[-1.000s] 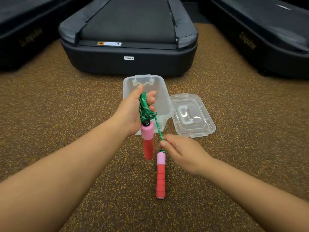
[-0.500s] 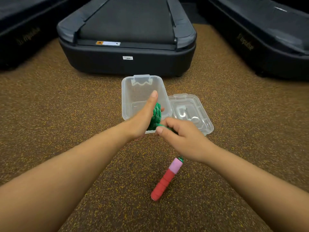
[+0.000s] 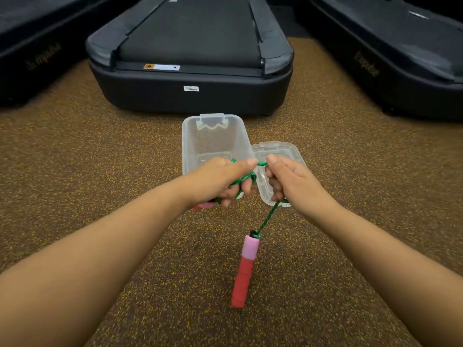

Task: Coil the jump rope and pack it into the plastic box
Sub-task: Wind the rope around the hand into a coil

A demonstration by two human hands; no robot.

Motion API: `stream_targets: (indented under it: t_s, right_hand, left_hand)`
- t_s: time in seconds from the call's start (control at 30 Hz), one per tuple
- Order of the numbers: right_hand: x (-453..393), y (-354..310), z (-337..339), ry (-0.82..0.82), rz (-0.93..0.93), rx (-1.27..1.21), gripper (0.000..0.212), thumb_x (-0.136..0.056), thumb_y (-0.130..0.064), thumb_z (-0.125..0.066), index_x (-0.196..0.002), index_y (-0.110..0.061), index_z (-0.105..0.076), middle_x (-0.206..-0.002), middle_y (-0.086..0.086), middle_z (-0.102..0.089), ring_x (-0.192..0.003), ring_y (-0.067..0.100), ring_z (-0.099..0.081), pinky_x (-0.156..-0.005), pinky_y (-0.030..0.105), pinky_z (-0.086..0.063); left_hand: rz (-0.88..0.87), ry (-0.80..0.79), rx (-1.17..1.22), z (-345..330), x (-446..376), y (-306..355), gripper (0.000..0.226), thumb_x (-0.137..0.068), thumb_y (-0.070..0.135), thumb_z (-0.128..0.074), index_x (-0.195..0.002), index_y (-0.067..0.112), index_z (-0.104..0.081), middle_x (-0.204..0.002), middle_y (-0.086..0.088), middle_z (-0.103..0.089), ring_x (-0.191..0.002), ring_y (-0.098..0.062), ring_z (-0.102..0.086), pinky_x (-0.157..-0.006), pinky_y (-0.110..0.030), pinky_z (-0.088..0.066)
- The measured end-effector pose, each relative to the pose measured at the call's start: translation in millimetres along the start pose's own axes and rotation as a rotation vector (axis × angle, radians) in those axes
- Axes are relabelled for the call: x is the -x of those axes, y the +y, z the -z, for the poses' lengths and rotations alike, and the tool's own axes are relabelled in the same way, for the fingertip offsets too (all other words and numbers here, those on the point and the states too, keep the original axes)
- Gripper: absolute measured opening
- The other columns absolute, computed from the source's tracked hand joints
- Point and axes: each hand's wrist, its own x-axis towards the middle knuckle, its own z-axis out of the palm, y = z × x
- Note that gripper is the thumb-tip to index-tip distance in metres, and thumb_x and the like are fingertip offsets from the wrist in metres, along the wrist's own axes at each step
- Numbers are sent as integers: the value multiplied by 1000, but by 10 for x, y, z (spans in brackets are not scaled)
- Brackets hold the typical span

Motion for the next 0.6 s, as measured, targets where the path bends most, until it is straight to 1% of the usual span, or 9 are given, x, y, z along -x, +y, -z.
stream_targets:
  t_s: [0.07, 0.13, 0.2, 0.27, 0.33, 0.4, 0.47, 0.53, 0.6]
  right_hand:
    - [-1, 59, 11, -38, -59, -81, 37, -99, -36, -36, -70, -17, -49, -55, -2, -42, -52, 12, -46, -59, 23, -45]
    - [18, 140, 21, -96, -115, -161, 37, -99, -36, -37, -72, -17, -53, -55, -3, -48, -53, 13, -51, -65, 27, -46]
    - [47, 223, 24, -147, -141, -213, 31, -99, -32, -40, -81, -17, -60, -57, -4, -52, -54, 12, -52, -69, 32, -46]
    - [74, 279, 22, -154, -143, -245, 24, -98, -24, -43, -94, -18, -66, -59, -4, -51, -54, 10, -49, -68, 32, -47]
    - [74, 317, 21, -110, -126, -260, 21, -96, -16, -47, -102, -22, -67, -59, -5, -49, -53, 7, -46, -65, 29, -49]
    - [61, 347, 15, -21, -93, -248, 21, -94, -13, -52, -102, -25, -67, -56, -8, -50, -50, 5, -46, -59, 25, -49]
    - [46, 362, 21, 88, -87, -242, 16, -93, -14, -54, -100, -20, -67, -58, -6, -50, -49, 5, -45, -55, 23, -47]
    - [43, 360, 37, 159, -99, -240, 12, -94, -17, -54, -97, -14, -65, -61, -1, -50, -48, 7, -45, -52, 22, -46]
    - [40, 364, 48, 175, -94, -211, 18, -95, -23, -51, -93, -10, -64, -59, -2, -47, -47, 7, -42, -52, 23, -43]
  left_hand:
    - [-7, 36, 131, 12, -8, 3, 50, -97, 50, -33, -65, 15, -49, -38, 5, -31, -38, -16, -39, -48, -24, -37]
    - [-25, 72, 298, 32, -9, 18, 48, -97, 49, -33, -62, 17, -44, -36, 7, -28, -36, -15, -36, -49, -24, -36]
    - [-35, 111, 442, 72, -5, 27, 47, -96, 49, -34, -62, 18, -43, -35, 8, -27, -36, -13, -34, -51, -26, -32]
    - [-32, 157, 534, 119, -9, 21, 48, -97, 48, -35, -60, 19, -43, -35, 9, -27, -35, -12, -33, -49, -24, -32]
    - [-31, 191, 578, 143, -10, 20, 49, -97, 48, -36, -58, 19, -44, -35, 8, -27, -35, -12, -31, -45, -22, -33]
    - [-37, 221, 591, 153, -13, 12, 48, -97, 48, -38, -58, 20, -45, -35, 8, -26, -36, -13, -29, -43, -21, -33]
    - [-40, 236, 589, 159, -12, 12, 48, -96, 48, -39, -58, 20, -44, -36, 7, -25, -36, -13, -29, -43, -21, -33]
    - [-43, 238, 591, 159, -12, 15, 48, -96, 48, -39, -57, 20, -44, -36, 7, -25, -35, -13, -30, -43, -21, -33]
    - [-44, 240, 597, 157, -16, 15, 48, -96, 47, -39, -58, 20, -44, -36, 7, -26, -35, -13, -30, -42, -21, -34]
